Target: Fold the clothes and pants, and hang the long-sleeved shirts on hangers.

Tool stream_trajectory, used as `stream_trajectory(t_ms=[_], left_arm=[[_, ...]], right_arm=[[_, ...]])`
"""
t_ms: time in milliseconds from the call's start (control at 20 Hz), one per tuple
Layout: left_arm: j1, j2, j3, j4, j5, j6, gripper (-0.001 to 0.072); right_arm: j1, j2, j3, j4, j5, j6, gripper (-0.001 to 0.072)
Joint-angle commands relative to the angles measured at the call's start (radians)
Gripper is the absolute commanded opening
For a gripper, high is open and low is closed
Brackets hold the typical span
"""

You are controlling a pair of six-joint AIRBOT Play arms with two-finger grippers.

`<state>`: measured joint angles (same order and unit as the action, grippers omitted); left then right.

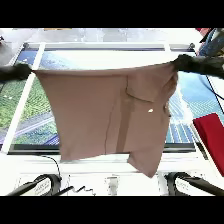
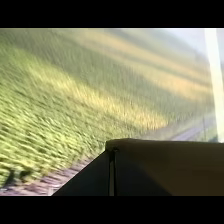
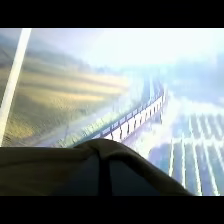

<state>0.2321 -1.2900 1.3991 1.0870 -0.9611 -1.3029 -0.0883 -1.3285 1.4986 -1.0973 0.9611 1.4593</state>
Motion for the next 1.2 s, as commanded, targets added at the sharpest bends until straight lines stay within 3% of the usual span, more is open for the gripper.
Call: stream_trajectory(t_ms=[0, 150, 350, 750, 800, 850, 900, 950, 1000, 1050, 1100, 1150], left_arm=[[-0.053, -0.234, 0.001, -0.067, 0.064, -0.002, 0.0014], [-0.056, -0.301, 0.0, -0.143, 0.096, -0.002, 0.0014], [-0.079, -0.333, 0.0, -0.146, 0.005, -0.002, 0.0014], [-0.159, -0.393, 0.0, -0.145, -0.016, 0.0, 0.0015], [-0.164, -0.395, 0.0, -0.146, -0.017, 0.008, 0.0054], [-0.164, -0.395, 0.001, -0.146, -0.021, 0.01, 0.0282], [-0.163, -0.393, 0.001, -0.146, -0.032, 0.01, 0.065], [-0.153, -0.389, 0.001, -0.146, -0.055, 0.014, 0.0699], [-0.14, -0.382, 0.001, -0.145, -0.085, 0.032, 0.07], [-0.121, -0.37, 0.001, -0.145, -0.121, 0.04, 0.07], [-0.095, -0.352, 0.001, -0.145, -0.162, 0.04, 0.0698], [-0.064, -0.33, 0.001, -0.145, -0.198, 0.04, 0.0693]], right_arm=[[-0.006, -0.214, 0.001, 0.047, -0.047, 0.061, 0.0014], [-0.038, -0.267, 0.001, 0.043, -0.052, 0.069, 0.0014], [-0.086, -0.267, 0.001, -0.001, -0.005, 0.069, 0.0014], [-0.104, -0.325, -0.003, -0.229, 0.36, 0.069, 0.0014], [-0.104, -0.336, -0.004, -0.242, 0.391, 0.069, 0.0021], [-0.105, -0.343, -0.004, -0.257, 0.407, 0.068, 0.0173], [-0.105, -0.342, -0.003, -0.278, 0.407, 0.068, 0.0445], [-0.105, -0.34, -0.002, -0.303, 0.408, 0.067, 0.0569], [-0.105, -0.335, -0.002, -0.339, 0.418, 0.066, 0.0567], [-0.105, -0.328, -0.003, -0.391, 0.445, 0.065, 0.0536], [-0.105, -0.322, -0.003, -0.433, 0.486, 0.048, 0.0446], [-0.112, -0.317, -0.003, -0.454, 0.549, 0.015, 0.0408]])
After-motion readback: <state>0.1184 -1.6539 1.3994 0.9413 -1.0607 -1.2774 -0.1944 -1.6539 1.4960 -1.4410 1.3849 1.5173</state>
